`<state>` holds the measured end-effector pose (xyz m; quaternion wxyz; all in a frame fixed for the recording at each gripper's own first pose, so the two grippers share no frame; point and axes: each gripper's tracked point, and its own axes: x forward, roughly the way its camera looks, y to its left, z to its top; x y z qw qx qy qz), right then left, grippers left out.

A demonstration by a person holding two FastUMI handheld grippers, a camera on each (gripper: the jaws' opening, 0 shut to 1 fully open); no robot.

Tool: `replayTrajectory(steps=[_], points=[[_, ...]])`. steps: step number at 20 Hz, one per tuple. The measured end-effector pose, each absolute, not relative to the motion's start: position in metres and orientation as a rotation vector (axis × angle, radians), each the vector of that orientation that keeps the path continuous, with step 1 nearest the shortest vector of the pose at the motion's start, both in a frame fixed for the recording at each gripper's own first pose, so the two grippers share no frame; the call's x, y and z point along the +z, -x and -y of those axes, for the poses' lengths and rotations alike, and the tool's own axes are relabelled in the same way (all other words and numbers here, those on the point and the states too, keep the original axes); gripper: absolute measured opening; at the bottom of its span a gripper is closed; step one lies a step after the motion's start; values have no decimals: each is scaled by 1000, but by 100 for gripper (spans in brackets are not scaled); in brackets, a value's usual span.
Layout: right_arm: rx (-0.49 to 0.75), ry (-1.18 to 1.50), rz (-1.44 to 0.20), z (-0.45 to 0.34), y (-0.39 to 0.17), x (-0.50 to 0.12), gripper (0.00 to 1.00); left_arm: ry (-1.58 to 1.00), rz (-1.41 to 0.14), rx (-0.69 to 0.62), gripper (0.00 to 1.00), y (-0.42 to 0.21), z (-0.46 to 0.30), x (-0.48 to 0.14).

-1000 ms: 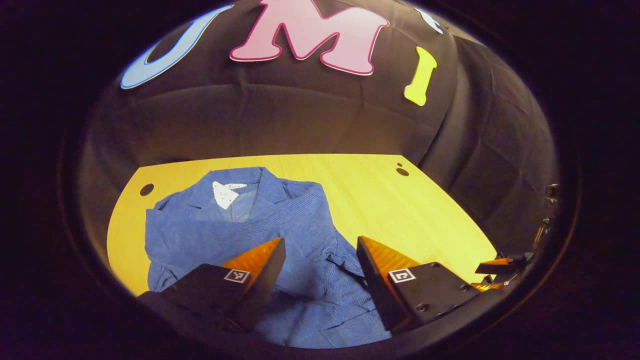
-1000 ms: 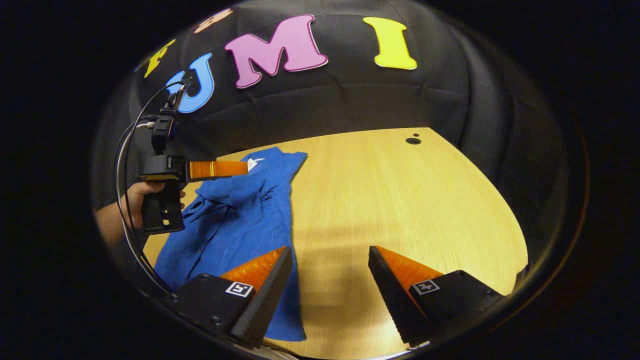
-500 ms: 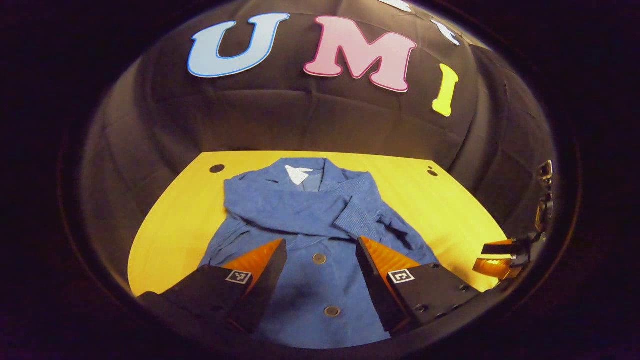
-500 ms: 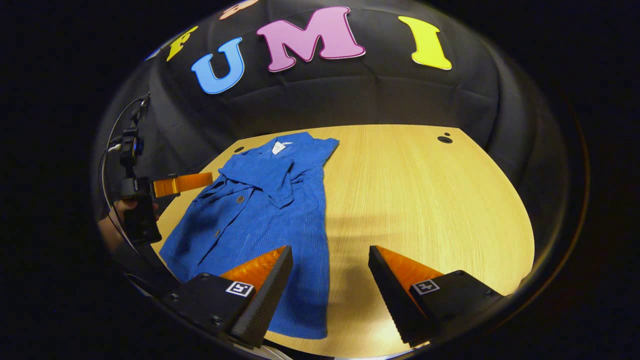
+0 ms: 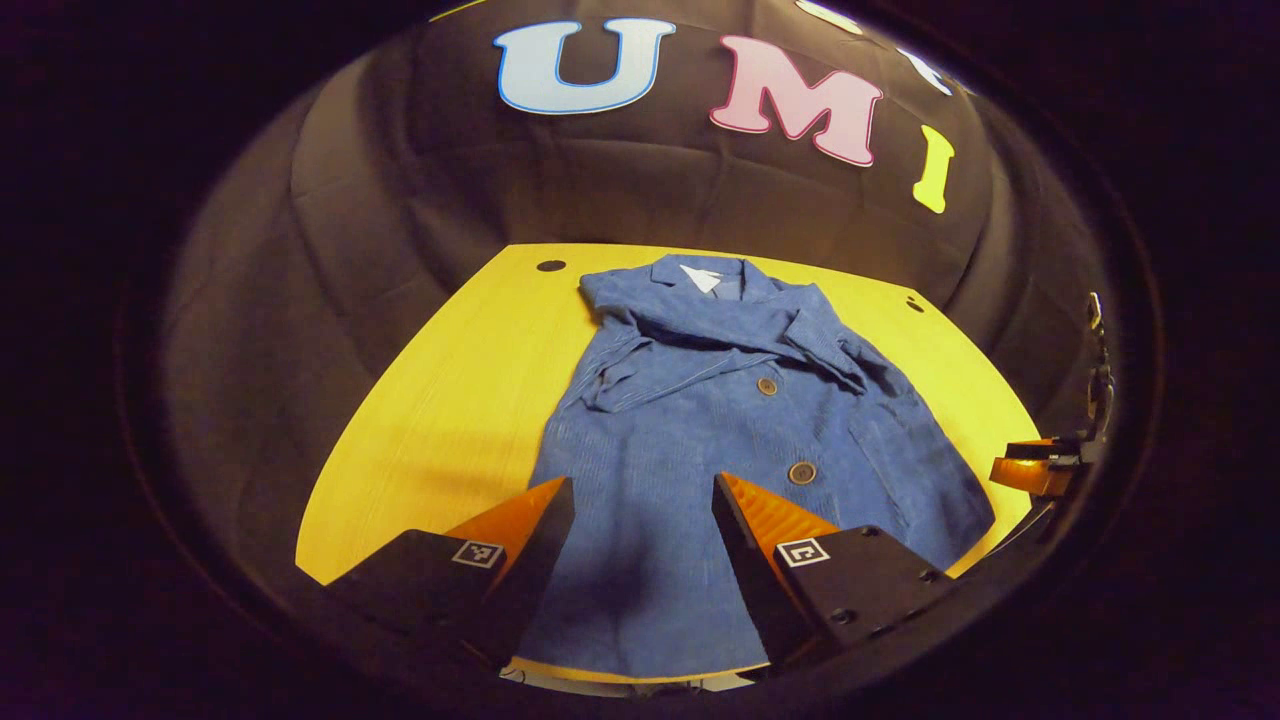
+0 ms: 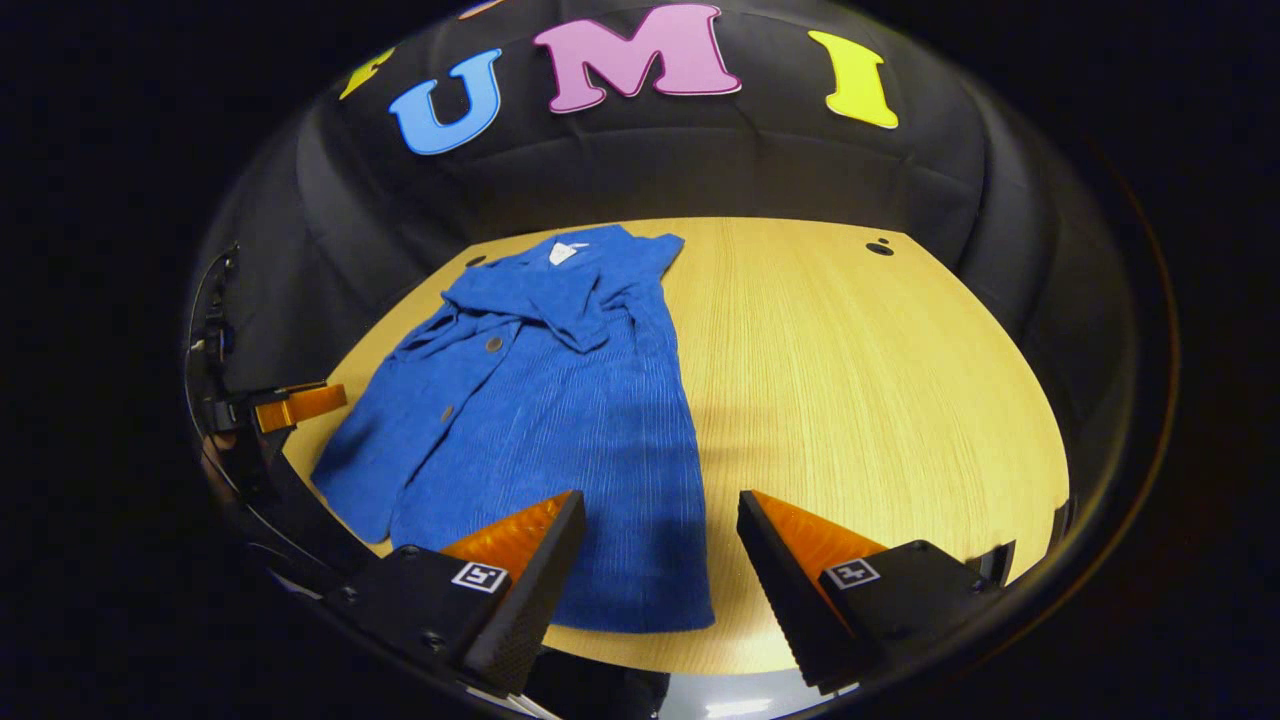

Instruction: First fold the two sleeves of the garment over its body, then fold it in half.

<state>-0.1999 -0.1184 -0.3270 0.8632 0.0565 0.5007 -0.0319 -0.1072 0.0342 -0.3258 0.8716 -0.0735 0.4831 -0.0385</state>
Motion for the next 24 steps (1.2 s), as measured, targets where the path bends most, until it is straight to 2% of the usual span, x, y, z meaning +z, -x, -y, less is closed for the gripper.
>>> replayTrajectory(steps=[8, 11, 13, 16, 17, 18, 19, 20, 21, 22, 23, 24], points=[[-87, -51, -1167, 114, 242, -354, 99, 106, -1150, -15, 82, 180, -68, -373], [-76, -3, -1246, 115, 257, -364, 99, 110, -1126, -23, 82, 179, -68, -373], [-80, -17, -1225, 112, 253, -364, 100, 108, -1121, -19, 82, 183, -69, -373], [-71, -55, -1231, 105, 254, -365, 91, 120, -1109, -5, 83, 185, -68, -371], [-61, -55, -1240, 105, 254, -368, 85, 122, -1113, -11, 77, 184, -63, -374], [-43, -63, -1237, 101, 251, -369, 72, 120, -1113, -27, 69, 182, -57, -374], [-28, -85, -1243, 96, 252, -368, 51, 112, -1117, -59, 50, 180, -49, -373], [-15, -120, -1242, 89, 251, -367, 31, 103, -1118, -80, 38, 181, -42, -373], [-10, -145, -1249, 87, 251, -369, 12, 93, -1119, -75, 15, 179, -38, -370], [4, -171, -1257, 86, 250, -368, 13, 92, -1121, -78, 6, 179, -39, -371], [9, -189, -1257, 87, 249, -368, 11, 100, -1116, -75, 5, 178, -39, -369], [4, -203, -1243, 89, 244, -369, 7, 113, -1115, -72, 0, 176, -37, -370]])
